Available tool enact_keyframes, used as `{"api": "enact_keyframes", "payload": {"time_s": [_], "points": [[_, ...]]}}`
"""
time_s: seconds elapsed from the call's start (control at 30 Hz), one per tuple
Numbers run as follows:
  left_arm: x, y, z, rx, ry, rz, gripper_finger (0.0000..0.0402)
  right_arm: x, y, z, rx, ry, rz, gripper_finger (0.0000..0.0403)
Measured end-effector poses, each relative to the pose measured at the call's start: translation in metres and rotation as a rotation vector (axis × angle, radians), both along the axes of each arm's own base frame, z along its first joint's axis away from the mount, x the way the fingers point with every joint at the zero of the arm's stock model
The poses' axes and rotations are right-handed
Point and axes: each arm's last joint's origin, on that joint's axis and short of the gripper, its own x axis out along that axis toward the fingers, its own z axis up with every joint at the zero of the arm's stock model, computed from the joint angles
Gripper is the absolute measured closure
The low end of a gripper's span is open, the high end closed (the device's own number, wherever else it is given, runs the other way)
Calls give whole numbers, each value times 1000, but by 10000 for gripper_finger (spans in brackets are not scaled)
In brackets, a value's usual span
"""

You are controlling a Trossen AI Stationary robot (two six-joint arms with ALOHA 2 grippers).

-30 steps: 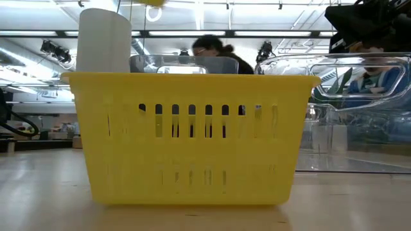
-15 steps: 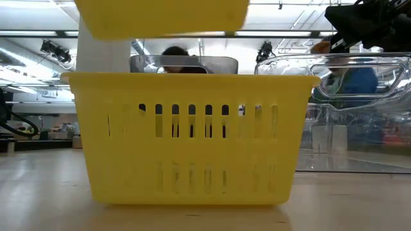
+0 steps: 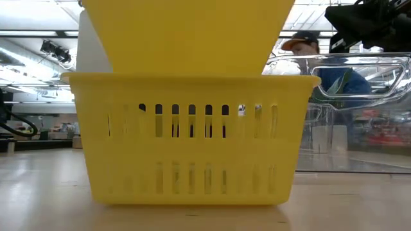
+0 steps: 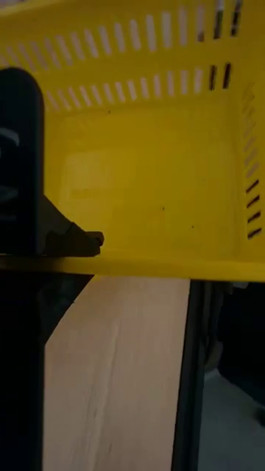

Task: Stack baskets by color
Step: Stack the left yellow bin on top of the bottom yellow bin

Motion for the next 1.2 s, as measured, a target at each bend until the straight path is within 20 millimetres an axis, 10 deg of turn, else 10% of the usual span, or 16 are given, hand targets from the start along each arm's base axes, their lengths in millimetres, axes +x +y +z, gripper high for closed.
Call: {"api": "enact_keyframes", "payload": {"time_s": [0.6, 1.2], "points": [[3, 0, -18, 27, 96, 93, 323, 0, 0, 0, 0, -2, 0, 386], [14, -19, 31, -396, 344, 649, 174, 0, 0, 0, 0, -1, 0, 386]]}}
